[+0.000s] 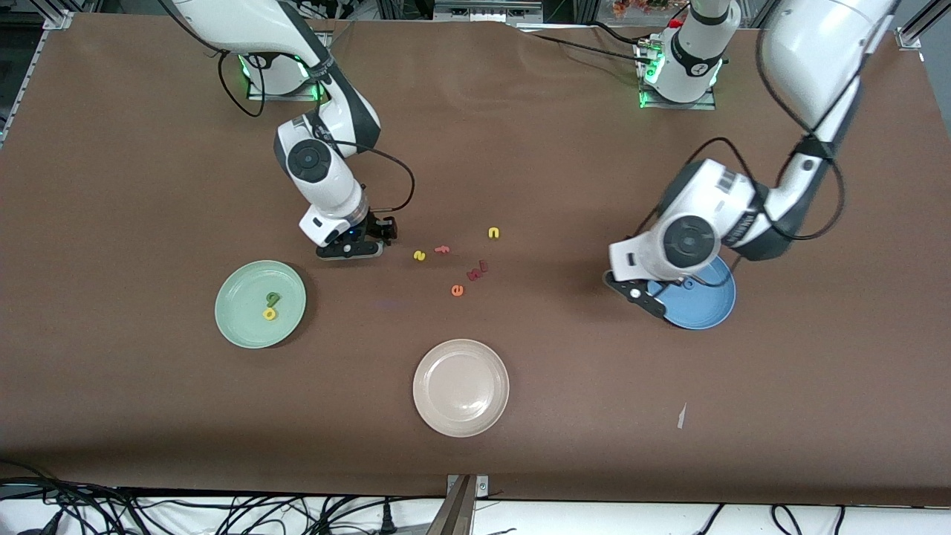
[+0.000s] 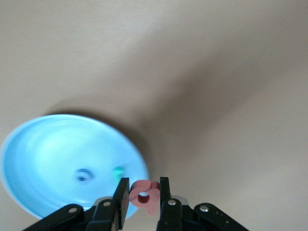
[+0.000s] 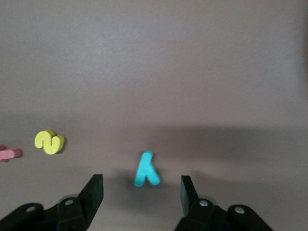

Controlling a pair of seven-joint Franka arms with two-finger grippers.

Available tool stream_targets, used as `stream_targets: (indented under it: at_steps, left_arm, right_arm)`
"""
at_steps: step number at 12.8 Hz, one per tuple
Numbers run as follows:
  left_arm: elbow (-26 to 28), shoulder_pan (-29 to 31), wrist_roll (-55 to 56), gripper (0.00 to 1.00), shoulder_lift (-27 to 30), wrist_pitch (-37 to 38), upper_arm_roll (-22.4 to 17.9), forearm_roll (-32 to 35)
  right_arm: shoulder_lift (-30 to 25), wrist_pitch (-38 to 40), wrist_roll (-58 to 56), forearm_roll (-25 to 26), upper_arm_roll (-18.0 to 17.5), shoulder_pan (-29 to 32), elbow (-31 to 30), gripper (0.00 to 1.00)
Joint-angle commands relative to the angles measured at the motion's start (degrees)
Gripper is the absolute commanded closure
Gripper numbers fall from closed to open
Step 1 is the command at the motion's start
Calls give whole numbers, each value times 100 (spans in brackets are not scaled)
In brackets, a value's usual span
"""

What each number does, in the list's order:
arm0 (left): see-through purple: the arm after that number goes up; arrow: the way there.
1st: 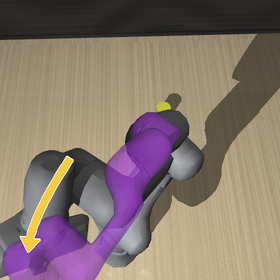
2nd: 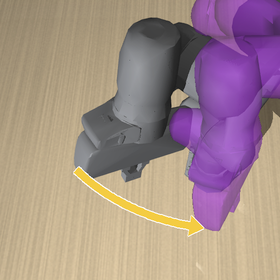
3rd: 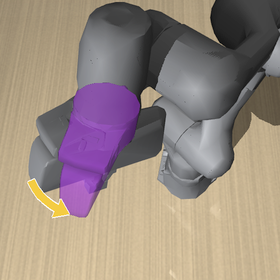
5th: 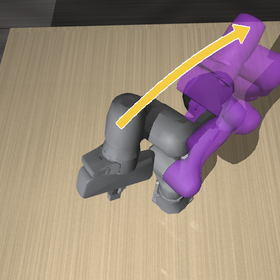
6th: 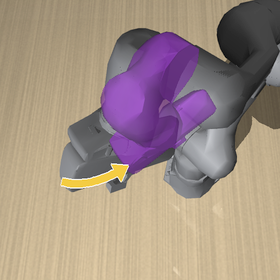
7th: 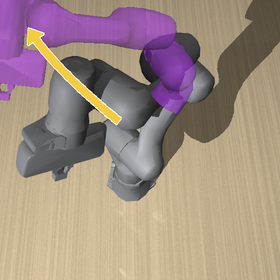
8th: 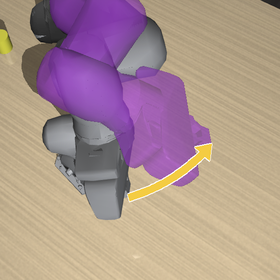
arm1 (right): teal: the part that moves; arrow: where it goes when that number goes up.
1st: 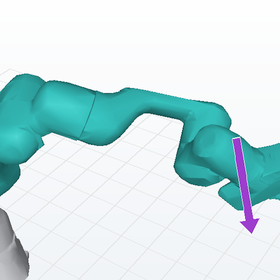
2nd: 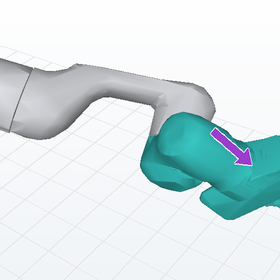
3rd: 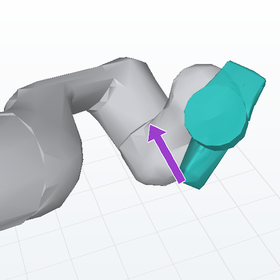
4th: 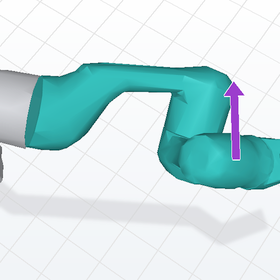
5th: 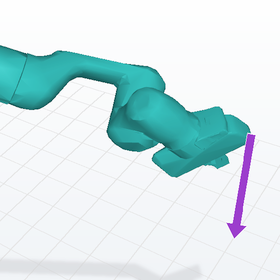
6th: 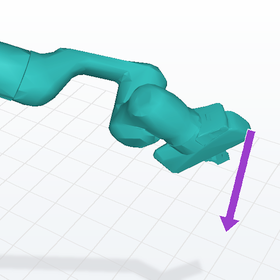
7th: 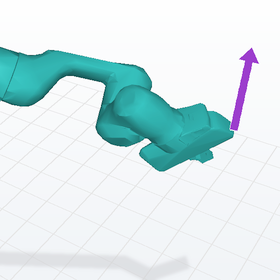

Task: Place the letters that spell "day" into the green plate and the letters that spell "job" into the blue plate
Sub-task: 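Carry the pink g to the blue plate while the right gripper reaches the teal y, then release the pink g on the blue plate while the right gripper grasps the teal y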

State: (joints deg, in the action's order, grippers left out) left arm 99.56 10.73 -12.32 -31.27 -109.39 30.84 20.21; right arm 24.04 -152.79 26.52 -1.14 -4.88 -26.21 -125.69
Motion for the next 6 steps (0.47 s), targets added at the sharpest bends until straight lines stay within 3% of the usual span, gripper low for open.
stream_targets:
  at_steps: [1,6]
  left_arm:
    - [-190,244,-1347,97,-212,-186,10,168]
    - [-129,429,-2413,96,-845,-1127,1,466]
  right_arm:
    - [75,-242,143,96,40,-60,-61,27]
    - [198,-418,143,184,40,-68,-114,37]
